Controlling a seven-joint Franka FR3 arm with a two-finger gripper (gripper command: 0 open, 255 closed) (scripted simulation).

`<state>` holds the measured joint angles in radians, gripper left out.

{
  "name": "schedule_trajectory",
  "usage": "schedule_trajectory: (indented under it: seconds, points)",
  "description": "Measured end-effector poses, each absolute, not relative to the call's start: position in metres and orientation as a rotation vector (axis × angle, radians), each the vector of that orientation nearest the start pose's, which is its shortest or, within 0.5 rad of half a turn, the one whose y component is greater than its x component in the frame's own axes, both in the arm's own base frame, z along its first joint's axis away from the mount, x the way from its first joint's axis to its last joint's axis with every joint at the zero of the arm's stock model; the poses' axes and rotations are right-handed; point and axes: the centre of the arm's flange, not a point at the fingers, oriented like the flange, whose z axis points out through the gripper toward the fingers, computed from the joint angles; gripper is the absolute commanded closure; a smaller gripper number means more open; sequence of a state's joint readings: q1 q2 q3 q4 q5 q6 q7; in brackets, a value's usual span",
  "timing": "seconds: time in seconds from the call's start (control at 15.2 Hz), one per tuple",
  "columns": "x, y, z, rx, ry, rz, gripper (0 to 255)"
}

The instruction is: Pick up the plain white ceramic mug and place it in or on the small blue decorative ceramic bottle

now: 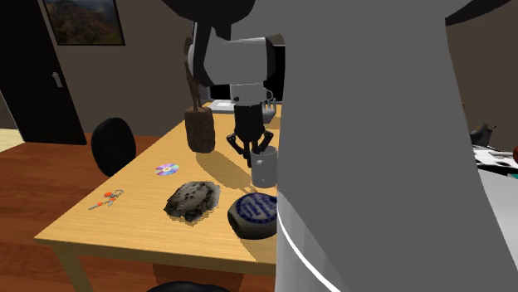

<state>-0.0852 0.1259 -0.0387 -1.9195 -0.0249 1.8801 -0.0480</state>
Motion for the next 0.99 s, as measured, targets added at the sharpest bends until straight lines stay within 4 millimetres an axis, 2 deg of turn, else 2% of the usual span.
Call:
schedule_trajectory:
  seconds: [0.46, 0.92, 0.99]
  points:
    - [0.566, -0.072, 0.379, -3.143, 0.104, 0.263, 255]
    - [0.566, -0.071, 0.374, -3.143, 0.104, 0.262, 255]
    - [0.566, -0.071, 0.374, -3.143, 0.104, 0.262, 0]
